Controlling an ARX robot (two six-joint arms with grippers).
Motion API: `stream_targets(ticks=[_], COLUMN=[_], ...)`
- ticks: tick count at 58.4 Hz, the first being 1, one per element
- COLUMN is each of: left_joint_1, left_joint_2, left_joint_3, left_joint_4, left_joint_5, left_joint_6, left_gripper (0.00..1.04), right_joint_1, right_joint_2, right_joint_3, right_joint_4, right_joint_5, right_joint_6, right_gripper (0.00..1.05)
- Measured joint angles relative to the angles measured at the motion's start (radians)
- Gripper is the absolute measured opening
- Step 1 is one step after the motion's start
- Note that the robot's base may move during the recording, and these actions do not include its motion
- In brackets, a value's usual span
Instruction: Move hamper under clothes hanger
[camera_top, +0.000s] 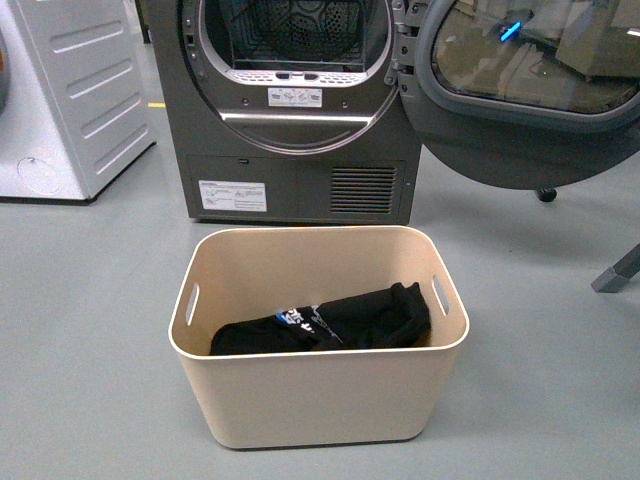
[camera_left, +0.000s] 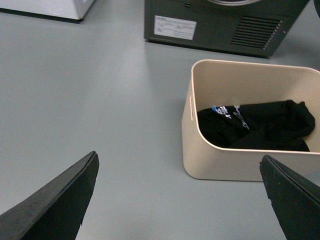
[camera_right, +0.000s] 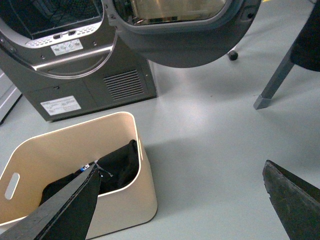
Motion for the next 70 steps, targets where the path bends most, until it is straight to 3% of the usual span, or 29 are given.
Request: stream_targets(ticks=[11,21,45,70], left_joint_1=[-0.022,-0.019,-0.040,-0.063], left_joint_2=[0.369,0.575,0.955,1.213], left_joint_3=[0.084,0.164,0.409,0.704], left_joint_4=[0.238,0.301,0.300,0.151], left_joint_5=[0.001,0.014,0.006,-0.003], left_joint_6=[0.028,0.029,-0.012,-0.060], left_gripper=[0.98,0.98,0.98,0.98], right_joint_1=[0.012,0.013,0.028,0.075], right_joint_2=[0.394,0.654,1.041,1.329], right_joint_3=[0.094,0.187,0.427,0.772], right_joint_4=[0.213,0.287,0.276,0.080], right_joint_5=[-0.045,-0.068,-0.073,0.024], right_joint_6=[-0.009,-0.019,-0.076,-0.150], right_gripper=[0.97,0.97,0.97,0.97])
